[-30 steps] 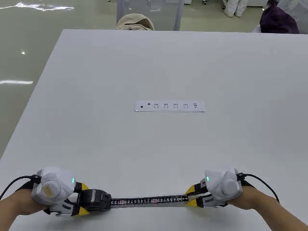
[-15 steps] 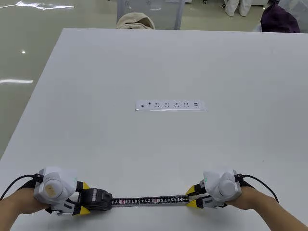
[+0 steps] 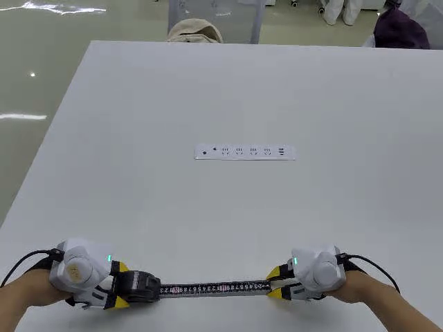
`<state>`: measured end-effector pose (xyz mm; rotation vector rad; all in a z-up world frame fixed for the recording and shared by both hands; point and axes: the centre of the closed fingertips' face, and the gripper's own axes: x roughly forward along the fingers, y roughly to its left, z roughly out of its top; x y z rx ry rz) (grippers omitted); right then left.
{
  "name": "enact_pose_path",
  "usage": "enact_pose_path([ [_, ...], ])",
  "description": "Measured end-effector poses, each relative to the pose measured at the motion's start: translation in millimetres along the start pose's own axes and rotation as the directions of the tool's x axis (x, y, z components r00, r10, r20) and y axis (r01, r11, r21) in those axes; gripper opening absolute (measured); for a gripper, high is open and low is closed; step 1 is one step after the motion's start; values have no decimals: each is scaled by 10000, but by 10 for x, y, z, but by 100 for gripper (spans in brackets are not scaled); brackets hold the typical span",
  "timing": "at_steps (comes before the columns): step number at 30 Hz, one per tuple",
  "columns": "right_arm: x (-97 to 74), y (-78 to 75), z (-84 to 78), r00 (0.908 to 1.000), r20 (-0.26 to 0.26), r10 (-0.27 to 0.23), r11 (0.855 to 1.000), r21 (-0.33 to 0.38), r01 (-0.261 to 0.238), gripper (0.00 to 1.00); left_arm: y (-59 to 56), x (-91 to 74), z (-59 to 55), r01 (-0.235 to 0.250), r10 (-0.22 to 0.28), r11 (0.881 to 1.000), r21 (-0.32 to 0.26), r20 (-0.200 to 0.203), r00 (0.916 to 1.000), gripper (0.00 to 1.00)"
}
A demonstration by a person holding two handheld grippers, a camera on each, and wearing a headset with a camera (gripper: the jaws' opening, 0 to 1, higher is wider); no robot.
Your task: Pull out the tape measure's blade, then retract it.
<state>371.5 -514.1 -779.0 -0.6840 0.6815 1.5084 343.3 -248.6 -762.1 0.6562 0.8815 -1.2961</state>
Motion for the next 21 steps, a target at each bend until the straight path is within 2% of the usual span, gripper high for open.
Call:
enact_pose_path([
  [10, 5, -5, -9, 10000, -21, -78, 10000, 46, 78, 26, 0, -12, 21, -32, 32, 10000, -19, -51, 10000, 32],
  [14, -32, -6, 12, 9998, -14, -203, 9998, 80, 203, 28, 48, -25, 6, -209, 209, 9998, -19, -82, 9997, 37],
  [16, -35, -17, -7, 9996, -16, -270, 9996, 102, 270, 29, 48, -39, 7, -221, 221, 9998, 28, -116, 9997, 37],
  [19, -57, -15, 1, 9994, 11, -344, 9992, 184, 344, 31, 55, -62, -8, -295, 294, 9995, -77, -124, 9995, 38],
  [21, -69, -8, 1, 9993, 13, -385, 9990, 218, 384, 32, 47, -95, 8, -354, 355, 9990, -274, 7, 9994, 38],
])
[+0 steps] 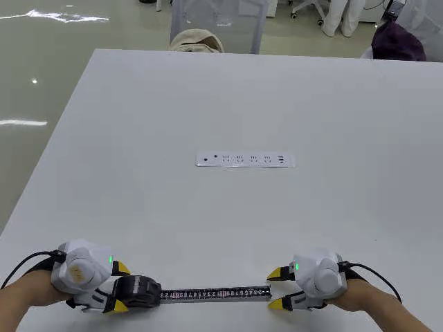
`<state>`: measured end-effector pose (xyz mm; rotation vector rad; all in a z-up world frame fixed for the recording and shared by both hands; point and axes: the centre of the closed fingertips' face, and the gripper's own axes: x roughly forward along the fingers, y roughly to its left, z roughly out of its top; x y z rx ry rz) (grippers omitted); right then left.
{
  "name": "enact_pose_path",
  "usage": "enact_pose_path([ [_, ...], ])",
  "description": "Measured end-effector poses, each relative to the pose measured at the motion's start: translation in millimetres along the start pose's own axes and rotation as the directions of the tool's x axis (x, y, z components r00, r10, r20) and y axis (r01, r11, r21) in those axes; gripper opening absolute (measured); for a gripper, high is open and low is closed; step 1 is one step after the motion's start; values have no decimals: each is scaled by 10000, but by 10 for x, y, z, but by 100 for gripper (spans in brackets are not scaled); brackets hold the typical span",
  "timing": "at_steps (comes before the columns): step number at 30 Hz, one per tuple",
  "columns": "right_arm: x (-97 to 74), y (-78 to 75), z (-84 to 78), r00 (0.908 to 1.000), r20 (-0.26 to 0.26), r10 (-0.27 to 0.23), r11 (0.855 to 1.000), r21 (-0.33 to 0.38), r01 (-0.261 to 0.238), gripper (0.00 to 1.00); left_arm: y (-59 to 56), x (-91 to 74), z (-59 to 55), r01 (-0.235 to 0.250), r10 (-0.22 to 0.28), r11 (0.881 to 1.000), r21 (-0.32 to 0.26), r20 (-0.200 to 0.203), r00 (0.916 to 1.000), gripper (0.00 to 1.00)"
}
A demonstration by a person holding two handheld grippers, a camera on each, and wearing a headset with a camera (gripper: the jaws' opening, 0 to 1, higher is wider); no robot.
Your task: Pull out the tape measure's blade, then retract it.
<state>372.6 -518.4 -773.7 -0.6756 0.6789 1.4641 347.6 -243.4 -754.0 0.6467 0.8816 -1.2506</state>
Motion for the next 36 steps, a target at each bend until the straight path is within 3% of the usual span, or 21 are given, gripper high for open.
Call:
enact_pose_path([
  [7, -67, 12, 43, 9993, 176, -327, 9989, 336, 321, 37, 2, -104, -38, -452, 452, 9974, -569, -25, 9990, 46],
  [9, -89, 19, 48, 9988, 211, -449, 9977, 518, 438, 39, -7, -146, -40, -635, 632, 9927, -1023, -65, 9980, 48],
  [12, -144, 44, 85, 9974, 318, -644, 9949, 795, 617, 45, -13, -198, 6, -944, 990, 9836, -1540, 221, 9948, 52],
  [18, -213, 119, 106, 9928, 491, -1096, 9857, 1338, 1022, 53, -104, -232, -20, -1298, 1383, 9708, -2017, 286, 9900, 59],
  [25, -288, 209, 101, 9833, 535, -1742, 9671, 1973, 1606, 61, -227, -294, 7, -1933, 2202, 9369, -2914, 624, 9734, 69],
  [28, -343, 221, 144, 9754, 652, -2108, 9557, 2233, 1916, 65, -292, -304, 0, -2143, 2450, 9260, -3107, 630, 9675, 72],
  [36, -431, 299, 210, 9492, 893, -3018, 9186, 2936, 2645, 71, -399, -346, 1, -2801, 3310, 8821, -3787, 753, 9406, 78],
])
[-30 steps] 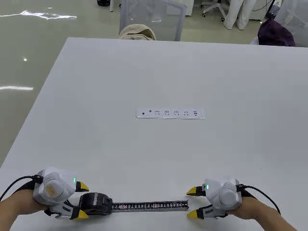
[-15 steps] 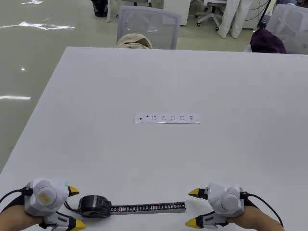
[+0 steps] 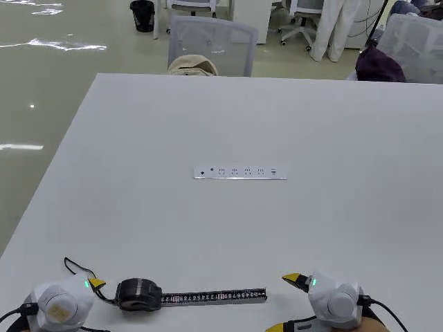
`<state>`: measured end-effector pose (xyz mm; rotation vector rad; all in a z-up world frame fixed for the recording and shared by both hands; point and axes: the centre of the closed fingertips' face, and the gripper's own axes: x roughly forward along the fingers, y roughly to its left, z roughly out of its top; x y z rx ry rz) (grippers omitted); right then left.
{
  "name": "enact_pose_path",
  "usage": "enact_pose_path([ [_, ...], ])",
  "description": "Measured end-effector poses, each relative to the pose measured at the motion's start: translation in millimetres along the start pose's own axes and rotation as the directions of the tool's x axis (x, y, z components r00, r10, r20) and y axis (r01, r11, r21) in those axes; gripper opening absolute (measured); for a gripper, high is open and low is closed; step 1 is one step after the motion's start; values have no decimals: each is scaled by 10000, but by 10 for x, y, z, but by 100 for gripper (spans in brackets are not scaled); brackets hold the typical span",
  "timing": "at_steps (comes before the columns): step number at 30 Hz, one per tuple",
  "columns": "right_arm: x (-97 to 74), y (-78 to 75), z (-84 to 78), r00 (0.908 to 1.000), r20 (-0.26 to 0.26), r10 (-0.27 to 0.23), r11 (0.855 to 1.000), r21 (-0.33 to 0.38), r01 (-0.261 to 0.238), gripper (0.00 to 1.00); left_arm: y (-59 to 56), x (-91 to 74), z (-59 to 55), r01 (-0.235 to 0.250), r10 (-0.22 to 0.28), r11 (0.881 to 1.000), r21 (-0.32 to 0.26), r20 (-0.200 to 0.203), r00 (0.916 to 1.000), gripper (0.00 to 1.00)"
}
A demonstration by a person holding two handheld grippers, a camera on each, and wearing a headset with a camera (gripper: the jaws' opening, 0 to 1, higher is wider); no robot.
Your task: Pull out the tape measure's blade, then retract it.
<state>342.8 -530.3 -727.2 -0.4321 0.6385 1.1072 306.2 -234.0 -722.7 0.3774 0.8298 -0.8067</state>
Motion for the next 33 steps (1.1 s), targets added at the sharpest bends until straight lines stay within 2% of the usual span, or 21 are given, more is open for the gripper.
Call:
enact_pose_path([
  [7, -72, 39, 32, 9981, 196, -581, 9976, 385, 573, 76, -63, -60, -2, -565, 590, 9968, -560, 429, 9973, 83],
  [10, -99, 82, 50, 9971, 223, -733, 9965, 415, 723, 79, -101, -79, -23, -789, 824, 9943, -716, 476, 9955, 84],
  [15, -144, 121, 90, 9946, 347, -979, 9938, 567, 958, 81, -165, -115, 5, -1030, 1096, 9899, -975, 647, 9919, 87],
  [20, -186, 172, 133, 9906, 379, -1317, 9897, 616, 1292, 84, -259, -133, 50, -1411, 1512, 9826, -1209, 789, 9853, 90],
  [26, -198, 262, 118, 9885, 381, -1463, 9869, 745, 1432, 88, -285, -139, 76, -1781, 1966, 9676, -1788, 916, 9762, 94],
  [33, -242, 352, 137, 9832, 513, -1753, 9776, 1269, 1677, 90, -372, -190, 113, -2033, 2306, 9554, -2143, 1111, 9667, 99],
])
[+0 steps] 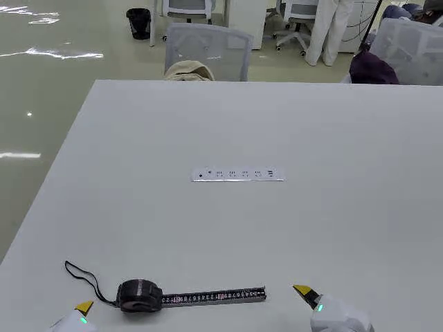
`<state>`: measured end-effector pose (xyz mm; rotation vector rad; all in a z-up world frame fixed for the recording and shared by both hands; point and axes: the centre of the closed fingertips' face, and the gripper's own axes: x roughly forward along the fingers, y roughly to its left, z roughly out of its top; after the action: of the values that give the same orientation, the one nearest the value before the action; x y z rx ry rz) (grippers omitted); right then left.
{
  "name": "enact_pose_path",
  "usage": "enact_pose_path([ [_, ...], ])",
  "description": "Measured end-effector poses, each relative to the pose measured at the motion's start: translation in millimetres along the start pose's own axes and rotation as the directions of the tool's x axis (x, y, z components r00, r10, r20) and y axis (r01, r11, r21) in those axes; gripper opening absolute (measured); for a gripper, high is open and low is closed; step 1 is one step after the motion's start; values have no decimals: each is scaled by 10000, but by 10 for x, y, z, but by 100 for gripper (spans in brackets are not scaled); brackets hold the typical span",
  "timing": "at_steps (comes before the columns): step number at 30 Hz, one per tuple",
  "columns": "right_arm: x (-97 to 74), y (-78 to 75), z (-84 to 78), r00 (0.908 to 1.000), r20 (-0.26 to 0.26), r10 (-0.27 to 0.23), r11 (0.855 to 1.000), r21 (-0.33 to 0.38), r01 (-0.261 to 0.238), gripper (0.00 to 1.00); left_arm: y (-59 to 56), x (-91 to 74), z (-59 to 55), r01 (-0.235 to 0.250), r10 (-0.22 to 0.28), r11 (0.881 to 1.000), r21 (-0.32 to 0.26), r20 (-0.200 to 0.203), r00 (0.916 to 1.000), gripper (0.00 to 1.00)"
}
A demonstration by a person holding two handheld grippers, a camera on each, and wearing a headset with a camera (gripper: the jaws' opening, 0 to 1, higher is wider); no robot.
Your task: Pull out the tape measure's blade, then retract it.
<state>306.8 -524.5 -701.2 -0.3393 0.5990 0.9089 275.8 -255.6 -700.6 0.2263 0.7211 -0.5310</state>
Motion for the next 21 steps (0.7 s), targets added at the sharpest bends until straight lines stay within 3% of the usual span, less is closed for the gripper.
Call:
enact_pose_path([
  [10, -43, 77, 27, 9981, 311, -524, 9971, 562, 506, 94, -12, -44, 12, -655, 681, 9960, -600, 425, 9968, 99],
  [21, -67, 158, 32, 9961, 403, -790, 9921, 1008, 746, 94, 8, -77, 41, -1235, 1320, 9830, -1358, 556, 9897, 99],
])
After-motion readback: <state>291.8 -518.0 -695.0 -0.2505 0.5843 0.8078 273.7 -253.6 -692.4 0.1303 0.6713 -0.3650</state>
